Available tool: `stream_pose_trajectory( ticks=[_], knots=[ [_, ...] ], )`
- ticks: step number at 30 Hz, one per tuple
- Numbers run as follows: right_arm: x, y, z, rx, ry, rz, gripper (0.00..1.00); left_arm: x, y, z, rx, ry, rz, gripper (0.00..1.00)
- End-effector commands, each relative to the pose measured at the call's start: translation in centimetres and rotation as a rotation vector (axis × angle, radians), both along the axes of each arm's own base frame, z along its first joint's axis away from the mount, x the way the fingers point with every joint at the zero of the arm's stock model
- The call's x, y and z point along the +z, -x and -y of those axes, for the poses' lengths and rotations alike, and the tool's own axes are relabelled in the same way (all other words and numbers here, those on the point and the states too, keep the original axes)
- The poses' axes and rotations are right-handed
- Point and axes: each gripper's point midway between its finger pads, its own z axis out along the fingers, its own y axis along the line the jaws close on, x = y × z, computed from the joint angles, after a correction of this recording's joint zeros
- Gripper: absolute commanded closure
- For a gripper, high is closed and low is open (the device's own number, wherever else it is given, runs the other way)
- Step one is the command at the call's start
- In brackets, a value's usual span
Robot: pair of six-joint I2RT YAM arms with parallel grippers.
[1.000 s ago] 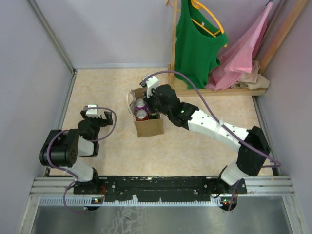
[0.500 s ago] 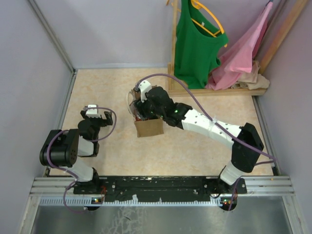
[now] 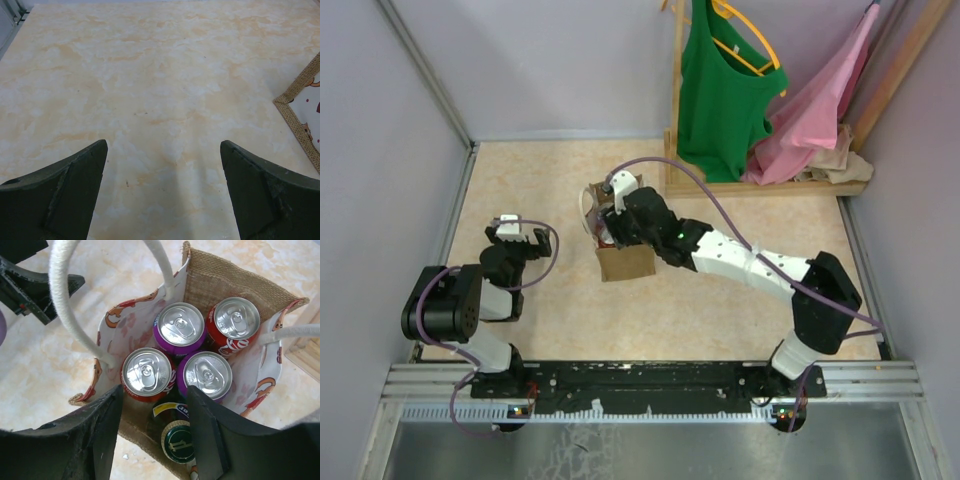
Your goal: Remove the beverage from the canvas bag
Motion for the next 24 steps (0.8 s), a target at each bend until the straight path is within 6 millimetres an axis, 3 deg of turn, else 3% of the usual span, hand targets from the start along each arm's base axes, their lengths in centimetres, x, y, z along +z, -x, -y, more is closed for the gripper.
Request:
stream_pose_trajectory(
  ticks=[1,20,24],
  knots=[
    [0.7,-0.5,0.8,-0.057,-0.027,0.056,0.46,0.3,-0.3,0.1,-0.010,-0.004,0.013,0.00],
    [-1.3,-1.4,2.3,-0.144,-0.047,0.119,0.48,0.3,-0.3,0.1,-0.009,-0.003,0.012,0.00],
    [-2.2,-1.7,2.1,-0.148,-0.038,0.117,0.54,0.3,-0.3,0.1,-0.010,-0.003,0.012,0.00]
  ],
)
